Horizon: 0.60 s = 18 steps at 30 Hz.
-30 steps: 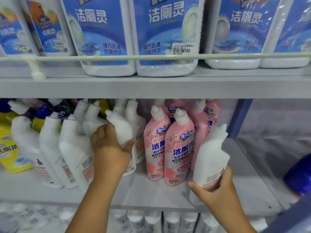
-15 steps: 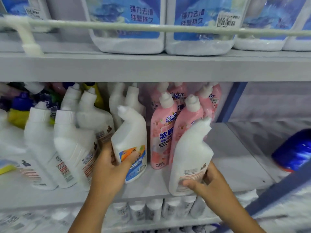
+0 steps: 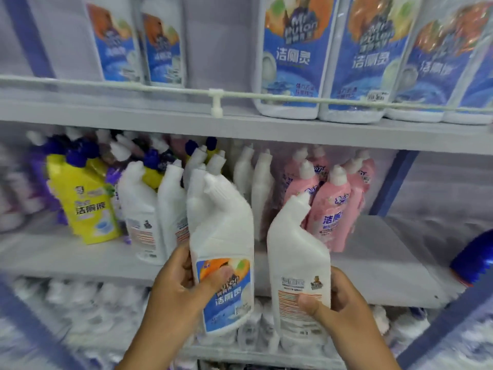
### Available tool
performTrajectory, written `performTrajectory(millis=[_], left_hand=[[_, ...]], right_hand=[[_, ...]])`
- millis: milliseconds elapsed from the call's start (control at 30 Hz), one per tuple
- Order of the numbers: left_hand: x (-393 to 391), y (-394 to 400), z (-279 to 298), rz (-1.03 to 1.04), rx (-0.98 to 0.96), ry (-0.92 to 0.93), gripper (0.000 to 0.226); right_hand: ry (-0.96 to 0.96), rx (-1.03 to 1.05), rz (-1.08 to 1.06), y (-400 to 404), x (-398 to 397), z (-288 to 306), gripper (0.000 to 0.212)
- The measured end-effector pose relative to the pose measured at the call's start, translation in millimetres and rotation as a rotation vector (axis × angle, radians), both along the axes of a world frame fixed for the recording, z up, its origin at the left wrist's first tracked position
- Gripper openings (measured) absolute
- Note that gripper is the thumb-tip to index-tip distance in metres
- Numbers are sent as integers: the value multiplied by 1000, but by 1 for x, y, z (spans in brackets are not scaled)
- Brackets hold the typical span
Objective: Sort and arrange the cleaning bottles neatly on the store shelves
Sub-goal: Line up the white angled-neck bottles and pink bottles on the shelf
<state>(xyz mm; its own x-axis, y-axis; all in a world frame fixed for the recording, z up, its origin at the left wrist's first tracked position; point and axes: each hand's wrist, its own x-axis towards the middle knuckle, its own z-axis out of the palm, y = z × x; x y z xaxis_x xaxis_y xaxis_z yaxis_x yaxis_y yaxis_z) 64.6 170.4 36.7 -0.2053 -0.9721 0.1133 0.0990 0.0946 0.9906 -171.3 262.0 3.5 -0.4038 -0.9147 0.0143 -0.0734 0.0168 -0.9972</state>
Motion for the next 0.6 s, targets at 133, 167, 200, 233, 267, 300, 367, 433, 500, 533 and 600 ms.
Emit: performTrajectory(millis=[133, 167, 200, 233, 267, 300, 367, 433, 500, 533, 600], left_hand=[[41, 42, 43, 55, -47, 41, 44], [50, 51, 55, 74, -62, 63, 43], [60, 59, 66, 77, -85, 71, 45], [69, 66, 80, 75, -120, 66, 53], [78, 70, 93, 73, -159, 53, 59], [86, 73, 107, 81, -194, 58, 59], [102, 73, 133, 73, -281, 81, 66], [116, 69, 160, 76, -375, 96, 76], [129, 60, 187, 66, -434, 115, 68], [135, 53, 200, 65, -453, 127, 56], [146, 38, 227, 79, -517, 119, 40]], right_hand=[[-52, -115, 85, 25, 38, 27, 62], [-55, -147, 101, 30, 46, 34, 71], [-69, -183, 112, 34, 54, 44, 77], [-92, -219, 131, 37, 61, 55, 80], [-101, -256, 159, 40, 69, 70, 82], [-88, -289, 185, 42, 75, 85, 83], [-56, -365, 225, 44, 85, 116, 76], [-27, -441, 276, 44, 94, 145, 75], [1, -503, 299, 39, 104, 172, 77], [-5, -538, 311, 36, 109, 186, 75], [7, -607, 327, 23, 122, 213, 77]])
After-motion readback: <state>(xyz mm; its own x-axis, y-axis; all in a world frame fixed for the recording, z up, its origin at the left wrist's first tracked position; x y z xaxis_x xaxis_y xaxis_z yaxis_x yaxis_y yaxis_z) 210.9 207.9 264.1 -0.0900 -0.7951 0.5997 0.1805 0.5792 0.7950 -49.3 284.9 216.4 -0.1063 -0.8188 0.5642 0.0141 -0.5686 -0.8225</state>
